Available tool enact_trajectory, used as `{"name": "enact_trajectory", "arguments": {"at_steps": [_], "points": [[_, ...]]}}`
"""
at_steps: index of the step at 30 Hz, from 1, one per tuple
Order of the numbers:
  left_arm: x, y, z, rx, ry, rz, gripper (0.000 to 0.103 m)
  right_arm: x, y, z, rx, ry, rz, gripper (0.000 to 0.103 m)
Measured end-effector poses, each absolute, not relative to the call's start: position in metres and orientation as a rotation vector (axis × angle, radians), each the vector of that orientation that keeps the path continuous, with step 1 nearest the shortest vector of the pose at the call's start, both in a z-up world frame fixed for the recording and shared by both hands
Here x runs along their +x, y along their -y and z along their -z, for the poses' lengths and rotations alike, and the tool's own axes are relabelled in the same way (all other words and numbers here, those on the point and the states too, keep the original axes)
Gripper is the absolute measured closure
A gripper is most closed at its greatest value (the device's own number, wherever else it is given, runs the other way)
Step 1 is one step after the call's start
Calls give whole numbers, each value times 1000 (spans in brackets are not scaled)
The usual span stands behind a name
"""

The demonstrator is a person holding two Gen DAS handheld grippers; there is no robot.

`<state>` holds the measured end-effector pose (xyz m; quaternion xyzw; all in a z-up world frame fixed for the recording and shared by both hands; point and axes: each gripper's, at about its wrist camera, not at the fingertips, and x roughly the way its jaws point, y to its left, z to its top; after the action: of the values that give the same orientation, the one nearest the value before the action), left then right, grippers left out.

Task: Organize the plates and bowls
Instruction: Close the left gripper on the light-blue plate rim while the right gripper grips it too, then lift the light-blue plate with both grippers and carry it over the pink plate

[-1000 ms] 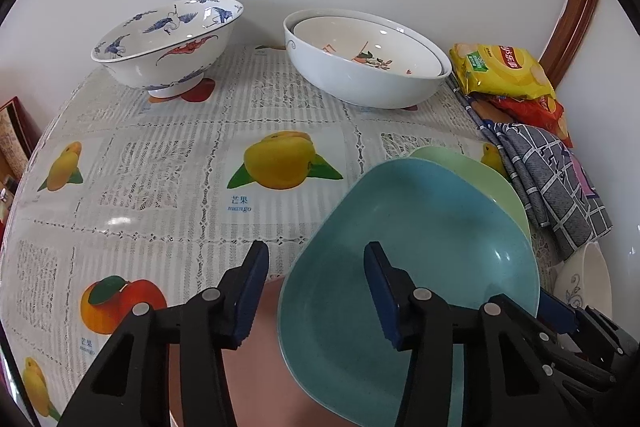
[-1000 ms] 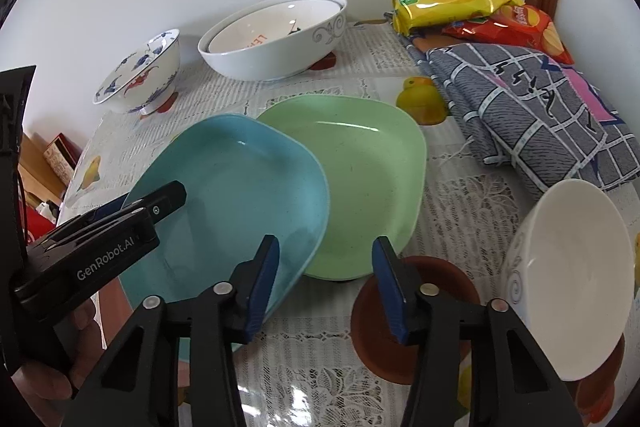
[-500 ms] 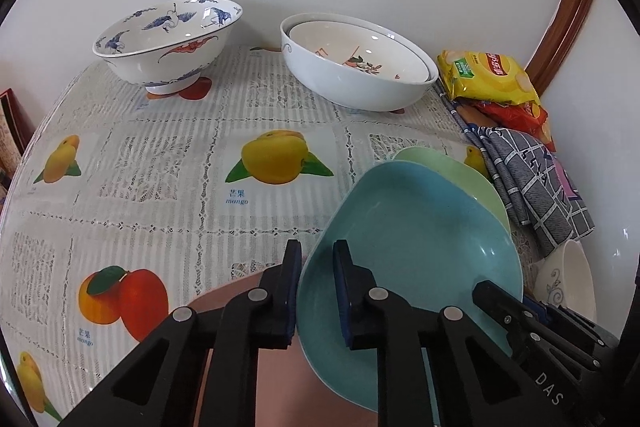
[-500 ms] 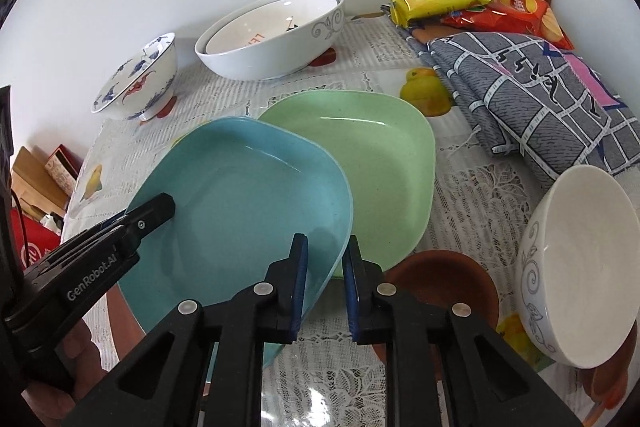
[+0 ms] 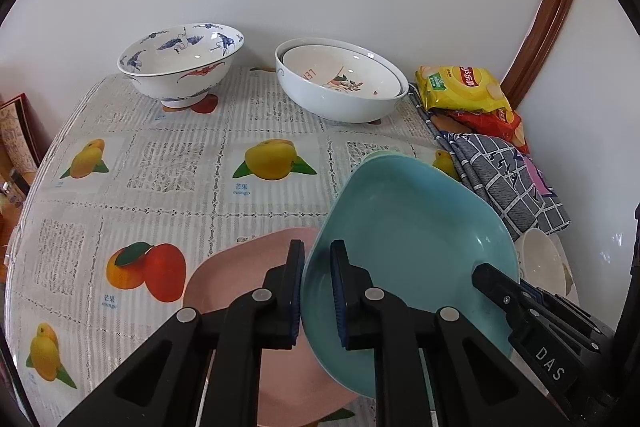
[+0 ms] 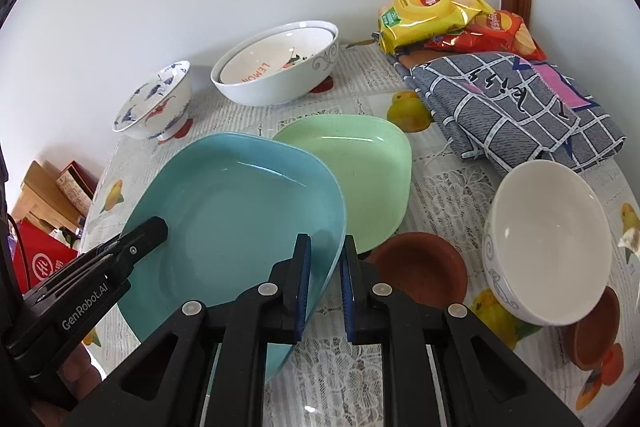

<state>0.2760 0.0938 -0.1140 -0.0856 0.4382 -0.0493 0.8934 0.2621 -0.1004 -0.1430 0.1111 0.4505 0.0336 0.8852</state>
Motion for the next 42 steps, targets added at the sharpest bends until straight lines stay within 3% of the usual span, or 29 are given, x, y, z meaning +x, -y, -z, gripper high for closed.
{"name": "enact_trajectory", "arguments": {"at_steps": [21, 42], "points": [[209, -76, 69, -173, -830, 119, 90, 195, 114, 88, 223, -833, -33, 90], [171, -92, 66, -207, -807, 86, 90, 163, 101, 78, 197, -799, -56, 91]]}}
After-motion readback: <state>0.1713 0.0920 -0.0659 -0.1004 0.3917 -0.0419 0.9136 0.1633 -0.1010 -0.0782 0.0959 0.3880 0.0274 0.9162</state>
